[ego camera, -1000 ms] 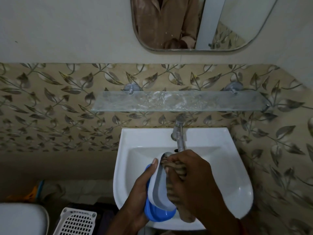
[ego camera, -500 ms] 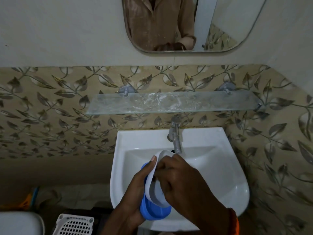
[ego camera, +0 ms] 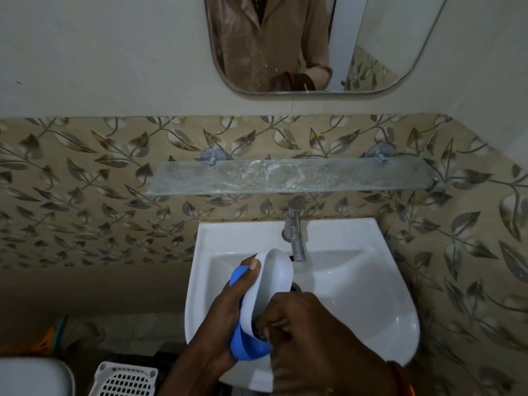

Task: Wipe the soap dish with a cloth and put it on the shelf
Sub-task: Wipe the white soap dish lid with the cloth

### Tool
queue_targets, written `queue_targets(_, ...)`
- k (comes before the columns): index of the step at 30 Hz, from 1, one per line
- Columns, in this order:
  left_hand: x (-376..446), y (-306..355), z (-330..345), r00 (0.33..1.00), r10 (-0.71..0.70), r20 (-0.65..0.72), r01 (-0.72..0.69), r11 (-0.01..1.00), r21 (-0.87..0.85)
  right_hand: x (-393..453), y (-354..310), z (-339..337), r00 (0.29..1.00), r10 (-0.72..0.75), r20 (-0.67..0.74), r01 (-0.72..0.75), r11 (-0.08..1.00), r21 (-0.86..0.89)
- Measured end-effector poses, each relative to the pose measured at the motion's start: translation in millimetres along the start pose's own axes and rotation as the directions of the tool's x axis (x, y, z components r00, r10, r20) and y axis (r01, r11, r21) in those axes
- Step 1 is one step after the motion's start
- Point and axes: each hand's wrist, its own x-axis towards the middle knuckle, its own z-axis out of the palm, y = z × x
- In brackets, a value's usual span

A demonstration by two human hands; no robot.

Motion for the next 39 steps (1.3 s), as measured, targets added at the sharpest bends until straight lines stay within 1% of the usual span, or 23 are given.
queue_targets(1,1.5,-3.2,-1.6,1.000,-0.009,-0.026,0.009,1.000,0.008,-1.8,1.6,2.4,0.995,-0.019,-0.095,0.012,0.997,-0.073)
queue_targets(2,2.4,-5.4,-1.9,0.998,-0.018,-0.061,0.020,0.999,0.030,-2.9,4.2,3.3,0.980,-0.050,-0.191,0.038,0.997,-0.065)
queue_targets(4,3.3,-8.7,-1.2,0.996,-0.018,-0.090,0.022,0.999,0.048,-1.9,7.8,-4.9,0.946,-0.172,-0.274,0.069,0.934,-0.349)
queue_targets(5,4.1,-10.5,-0.6,0.995,-0.011,-0.095,0.017,0.998,0.058,2.4,10.4,-9.9,0.936,-0.188,-0.299,0.045,0.903,-0.427)
queue_targets(6,2.5,-10.9,1.6,0.996,-0.006,-0.086,0.013,0.997,0.079,8.0,11.2,-16.8,0.919,-0.214,-0.330,0.027,0.872,-0.489)
queue_targets(8,0.5,-11.6,6.6,0.999,0.025,-0.045,-0.021,0.996,0.082,10.2,6.1,-25.5,0.920,-0.188,-0.344,-0.015,0.861,-0.508)
queue_targets(9,0.9,-12.6,7.5,0.999,0.038,-0.031,-0.035,0.997,0.074,8.5,4.1,-24.0,0.931,-0.143,-0.336,-0.043,0.870,-0.491)
queue_targets(10,2.0,-13.0,6.7,0.998,0.046,-0.045,-0.043,0.997,0.067,5.0,0.0,-21.3,0.955,-0.082,-0.286,-0.057,0.894,-0.445)
queue_targets(12,4.6,-13.8,7.1,0.996,0.040,-0.082,-0.039,0.999,0.018,-5.4,3.1,-10.7,0.972,-0.054,-0.230,-0.017,0.955,-0.296)
queue_targets(14,7.7,-15.5,4.6,0.997,0.001,-0.079,-0.004,0.999,-0.039,-10.6,5.9,-5.8,0.994,-0.013,-0.110,0.003,0.996,-0.093)
queue_targets(16,8.5,-17.6,3.7,0.999,-0.014,-0.039,0.011,0.997,-0.075,-7.6,1.7,1.3,0.987,0.000,-0.163,0.017,0.995,0.101)
queue_targets(18,7.6,-18.5,4.5,1.000,-0.013,-0.013,0.012,0.996,-0.090,-5.5,-6.2,-1.0,0.966,0.113,-0.233,-0.024,0.936,0.352)
queue_targets(19,7.0,-19.0,4.6,1.000,-0.001,-0.014,0.000,0.997,-0.081,-5.8,-7.5,-2.3,0.956,0.131,-0.261,0.005,0.887,0.462)
queue_targets(22,5.9,-19.8,11.4,1.000,0.006,-0.030,-0.006,1.000,-0.002,-8.5,-4.5,-12.2,0.964,0.103,-0.245,0.076,0.775,0.627)
queue_targets(24,6.0,-21.5,13.7,0.997,0.038,-0.061,-0.035,0.998,0.044,-12.4,-1.7,-8.5,0.958,0.172,-0.230,0.053,0.682,0.729)
queue_targets(26,7.1,-18.9,14.7,0.989,0.109,-0.097,-0.103,0.992,0.067,-16.1,0.7,3.3,0.929,0.238,-0.283,0.007,0.754,0.657)
queue_targets(28,7.3,-17.2,14.1,0.985,0.154,-0.082,-0.144,0.983,0.117,-23.8,5.7,6.8,0.950,0.152,-0.273,-0.005,0.880,0.475)
queue_targets(30,5.0,-19.4,15.6,0.988,0.142,-0.057,-0.132,0.980,0.149,-30.4,16.2,0.3,0.970,0.061,-0.235,0.021,0.943,0.332)
queue_targets(33,1.5,-24.5,19.8,0.996,0.088,-0.030,-0.085,0.991,0.107,-37.4,18.7,-10.9,0.986,0.103,-0.132,-0.032,0.891,0.453)
queue_targets(34,0.4,-25.6,21.1,0.996,0.085,-0.006,-0.084,0.991,0.100,-36.1,17.5,-9.6,0.984,0.116,-0.135,-0.038,0.878,0.477)
queue_targets(36,-3.5,-26.9,23.2,0.996,0.072,0.057,-0.077,0.991,0.107,-33.1,14.9,-7.7,0.965,0.145,-0.220,-0.035,0.898,0.438)
queue_targets(38,-3.2,-23.0,20.7,0.995,0.057,0.080,-0.064,0.995,0.080,-35.5,13.9,-12.9,0.951,0.160,-0.265,-0.008,0.868,0.497)
queue_targets(39,-2.5,-20.5,16.7,0.994,0.050,0.097,-0.056,0.997,0.057,-36.7,14.8,-17.2,0.955,0.150,-0.254,0.016,0.834,0.552)
